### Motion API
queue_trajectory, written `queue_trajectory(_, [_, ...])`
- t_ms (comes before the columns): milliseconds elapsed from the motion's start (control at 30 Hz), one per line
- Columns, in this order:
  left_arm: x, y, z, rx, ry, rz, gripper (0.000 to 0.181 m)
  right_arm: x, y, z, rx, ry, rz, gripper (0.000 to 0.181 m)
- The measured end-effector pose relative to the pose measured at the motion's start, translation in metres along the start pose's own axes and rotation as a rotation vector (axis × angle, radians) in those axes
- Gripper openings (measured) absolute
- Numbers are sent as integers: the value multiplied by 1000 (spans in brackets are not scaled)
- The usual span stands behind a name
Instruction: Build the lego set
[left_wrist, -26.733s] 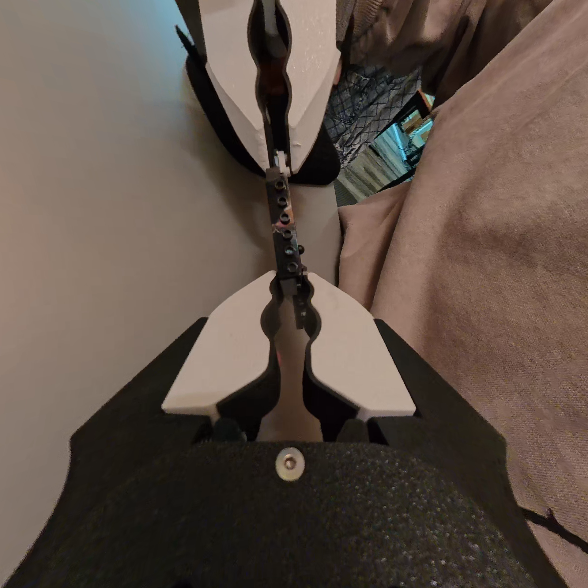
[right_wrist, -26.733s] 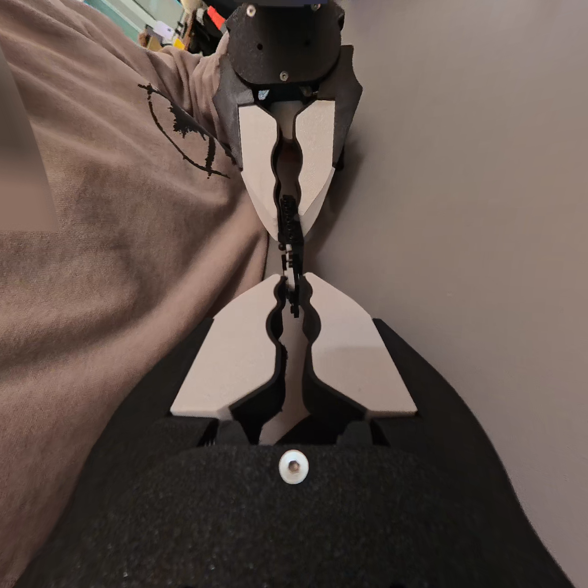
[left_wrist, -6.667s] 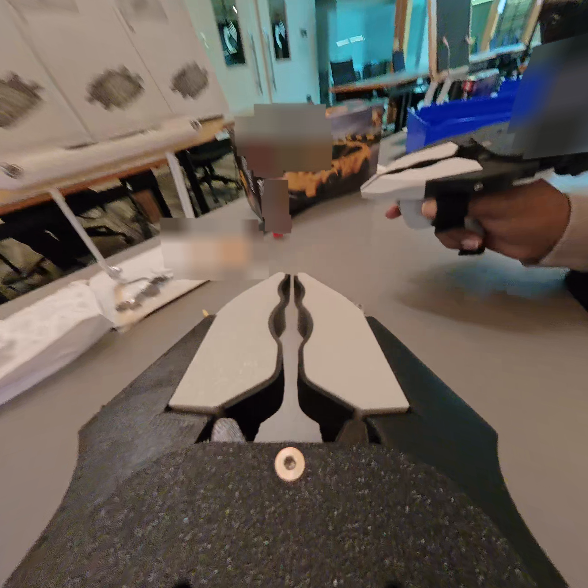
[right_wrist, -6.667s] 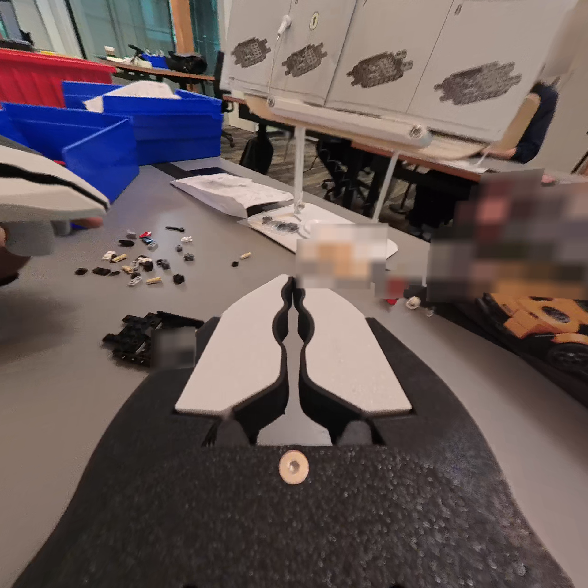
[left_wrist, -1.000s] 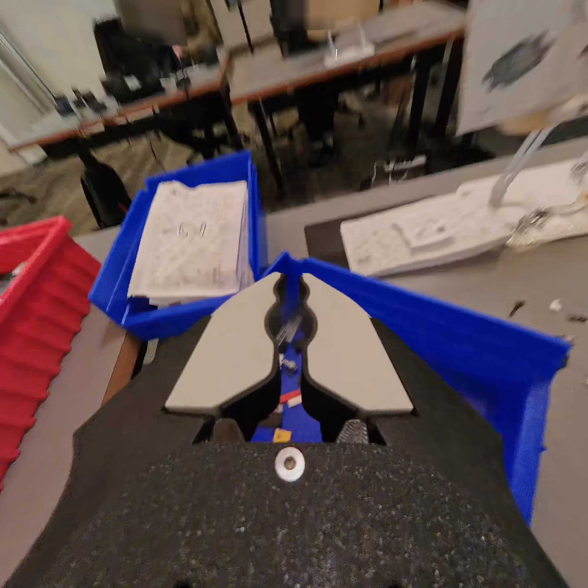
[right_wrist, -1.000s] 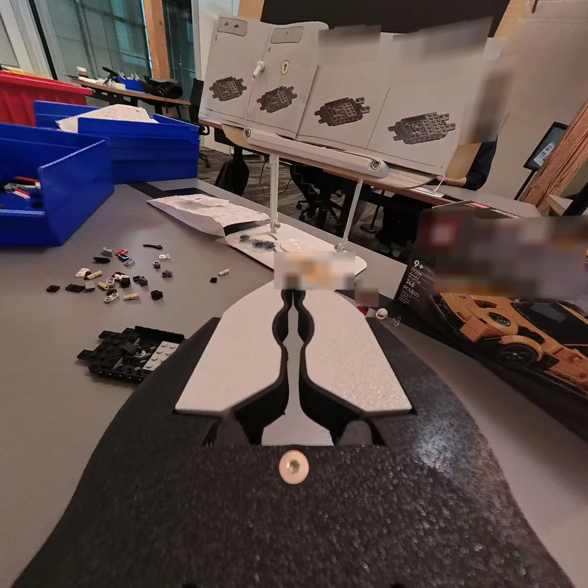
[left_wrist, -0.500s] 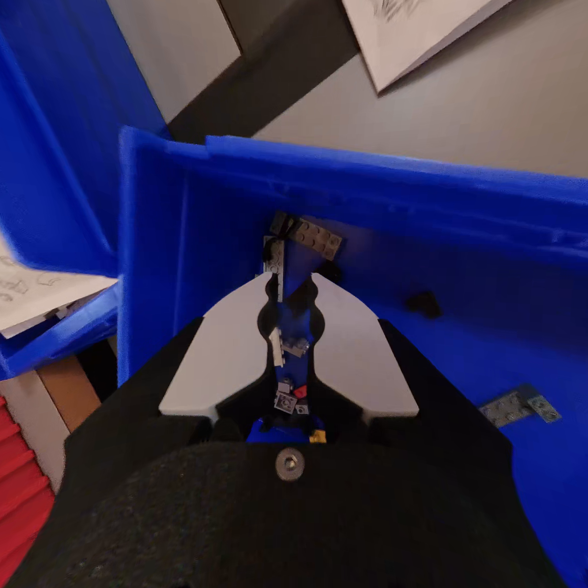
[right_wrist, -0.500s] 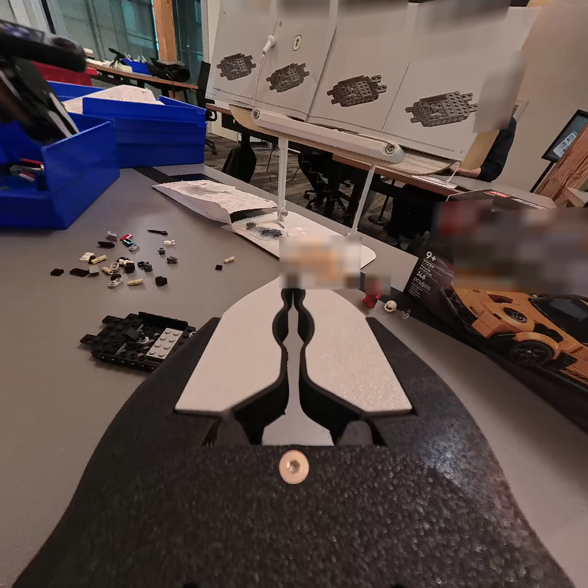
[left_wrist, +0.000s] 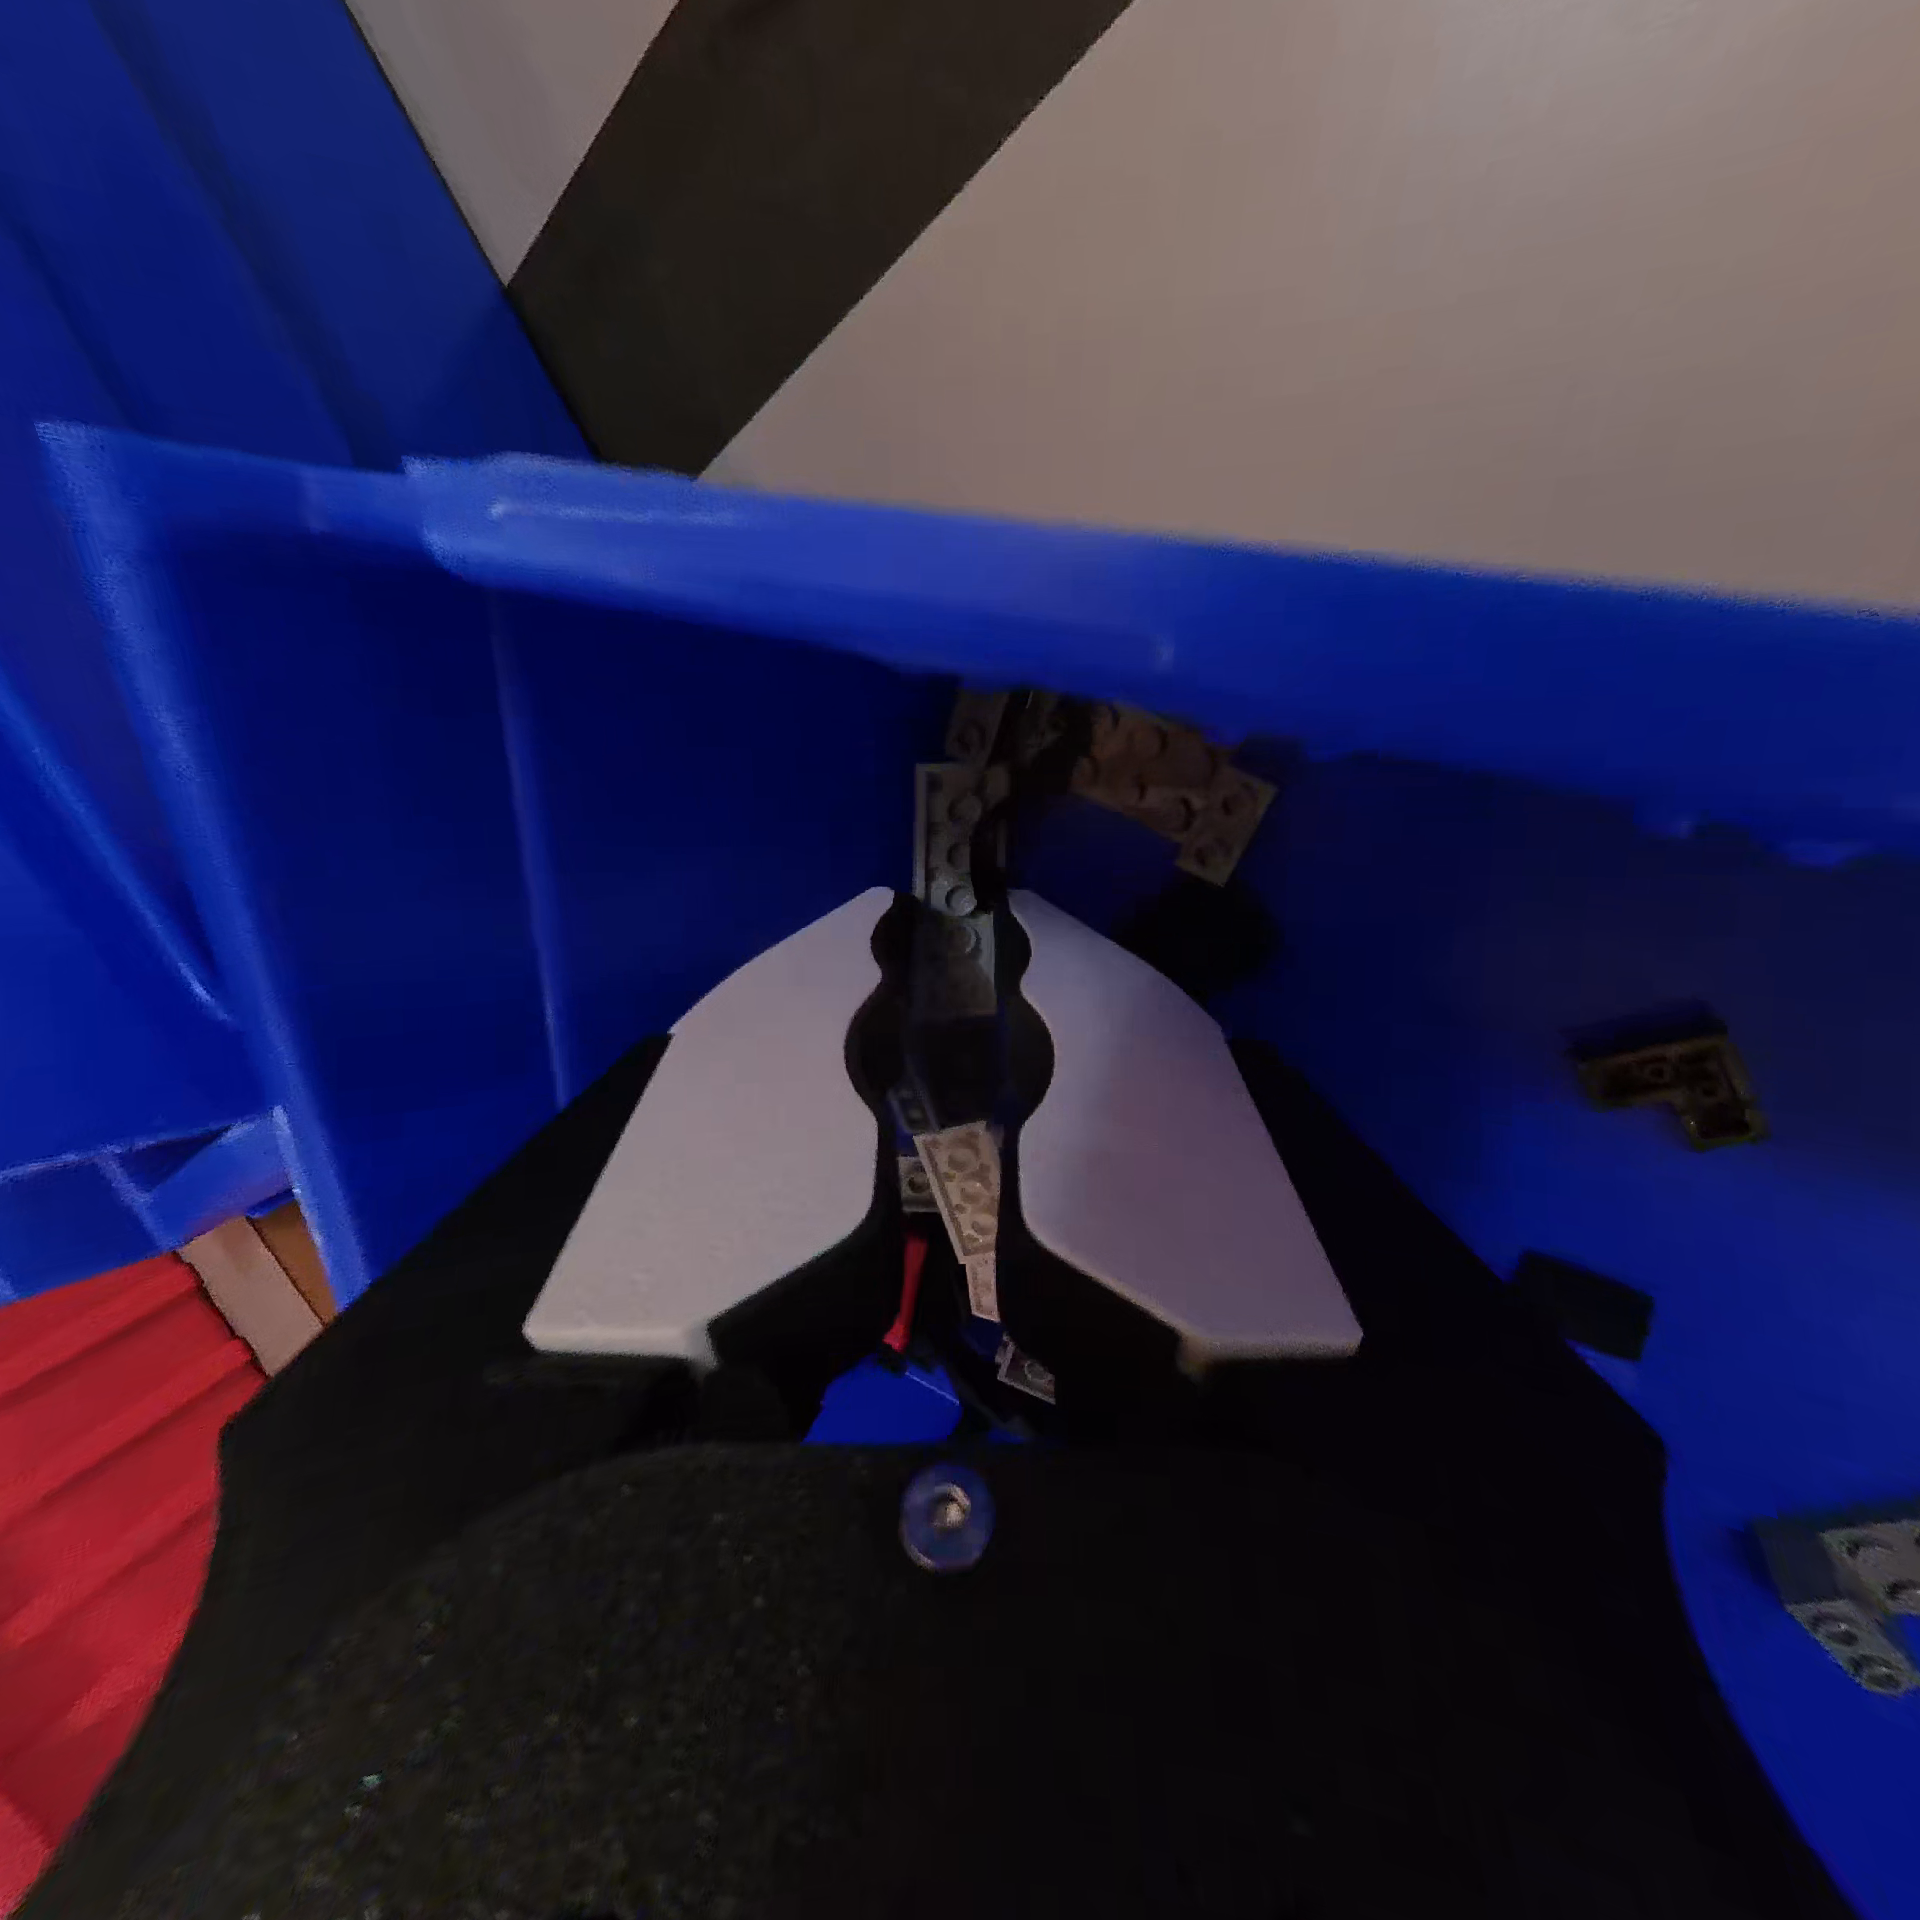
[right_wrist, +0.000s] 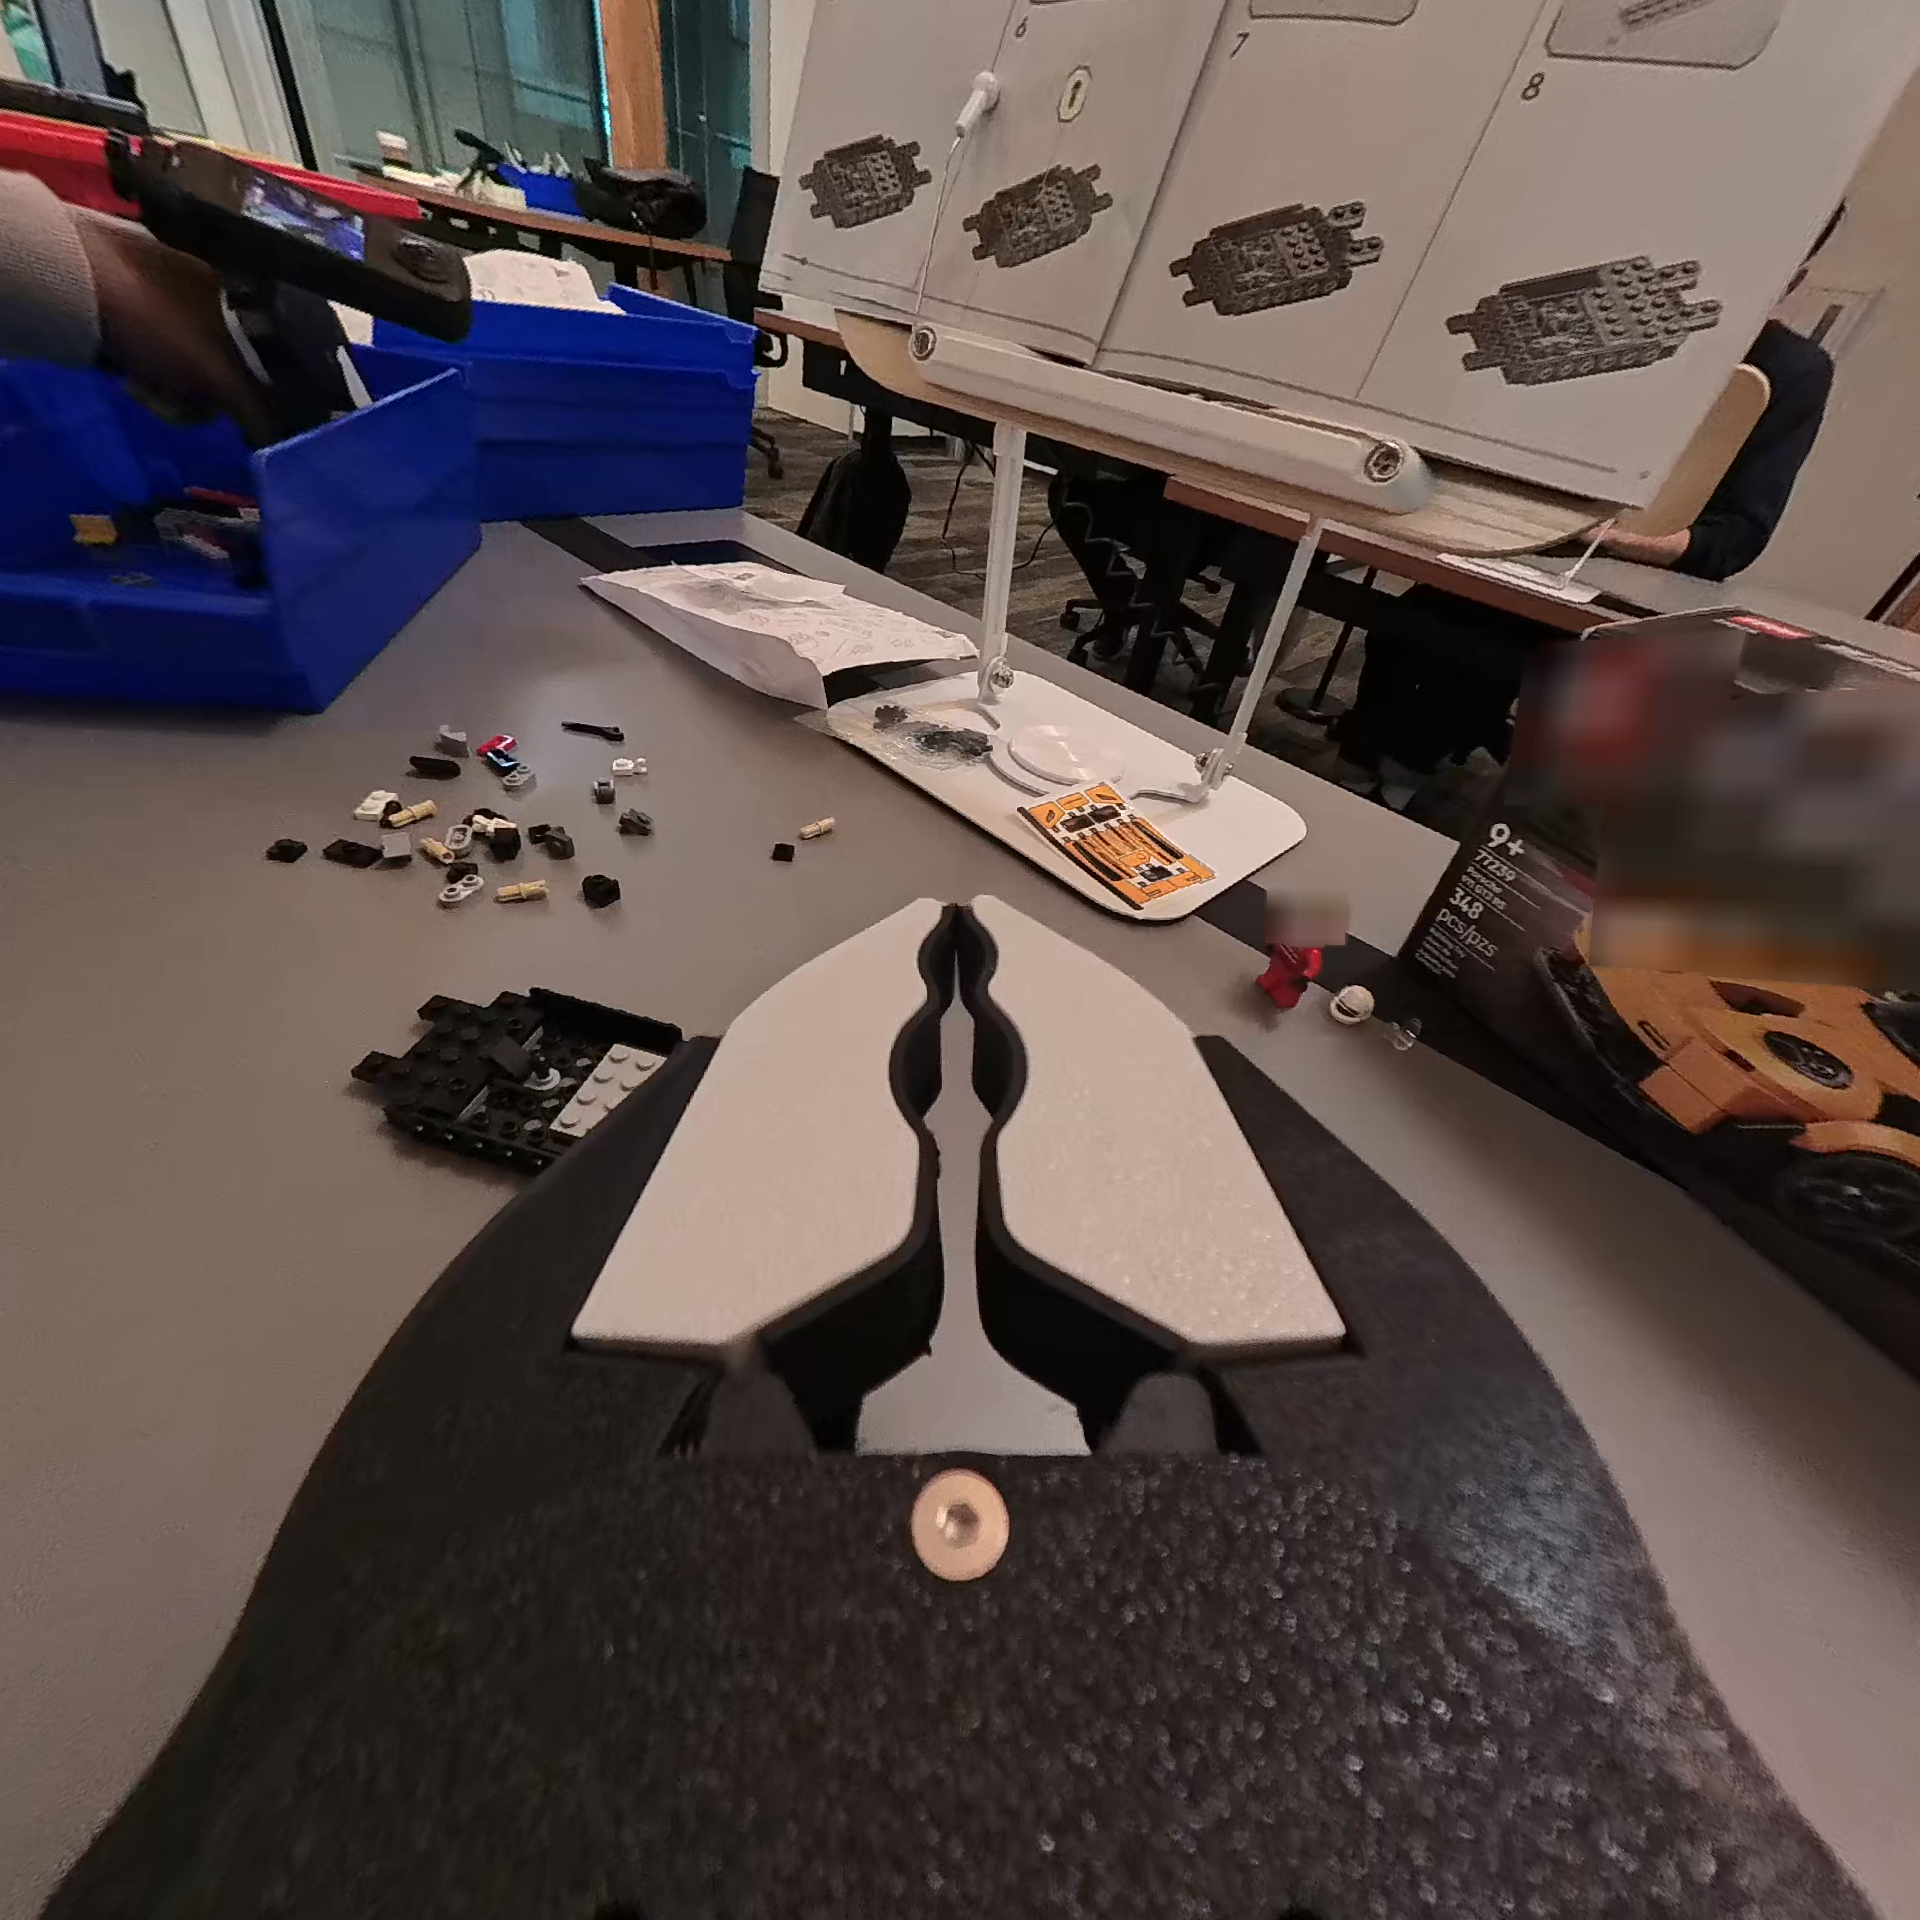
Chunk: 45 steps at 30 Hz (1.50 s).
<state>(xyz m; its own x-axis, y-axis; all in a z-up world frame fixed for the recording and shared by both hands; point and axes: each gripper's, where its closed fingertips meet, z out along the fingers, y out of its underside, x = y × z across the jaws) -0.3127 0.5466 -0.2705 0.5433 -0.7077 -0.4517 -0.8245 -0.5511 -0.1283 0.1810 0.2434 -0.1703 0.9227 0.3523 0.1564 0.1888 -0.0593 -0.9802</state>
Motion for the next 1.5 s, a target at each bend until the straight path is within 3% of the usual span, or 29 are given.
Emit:
queue_trajectory(200, [-1, 2, -1, -15, 15, 33, 15, 0, 1, 0, -7, -4, -4, 0])
queue_trajectory(267, [-4, 5, -5, -7, -3, 58, 8, 0, 0, -1, -6, -3, 1, 0])
queue_trajectory(567, [14, 24, -47, 143, 215, -97, 3, -5, -2, 0, 1, -25, -1, 0])
queue_trajectory(700, [37, 14, -78, 271, 375, -164, 3, -7, -4, 0, 9, -29, -6, 0])
queue_trajectory(800, [61, -9, -122, 437, 487, -174, 3, -11, -8, -1, 22, -49, -5, 0])
queue_trajectory(933, [110, -46, -200, 711, 531, -79, 3, -25, -12, -1, 30, -108, -15, 0])
queue_trajectory(1067, [203, -75, -260, 910, 541, 90, 2, -63, -23, -1, 22, -282, 56, 8])
queue_trajectory(1267, [341, -114, -285, 1057, 417, 352, 2, -114, -35, 0, -6, -412, 73, 27])
queue_trajectory(1367, [382, -127, -286, 1083, 370, 453, 2, -115, -36, -2, 3, -420, 67, 28])
queue_trajectory(1500, [408, -135, -286, 1090, 350, 514, 2, -114, -23, -2, -54, -433, 22, 20])
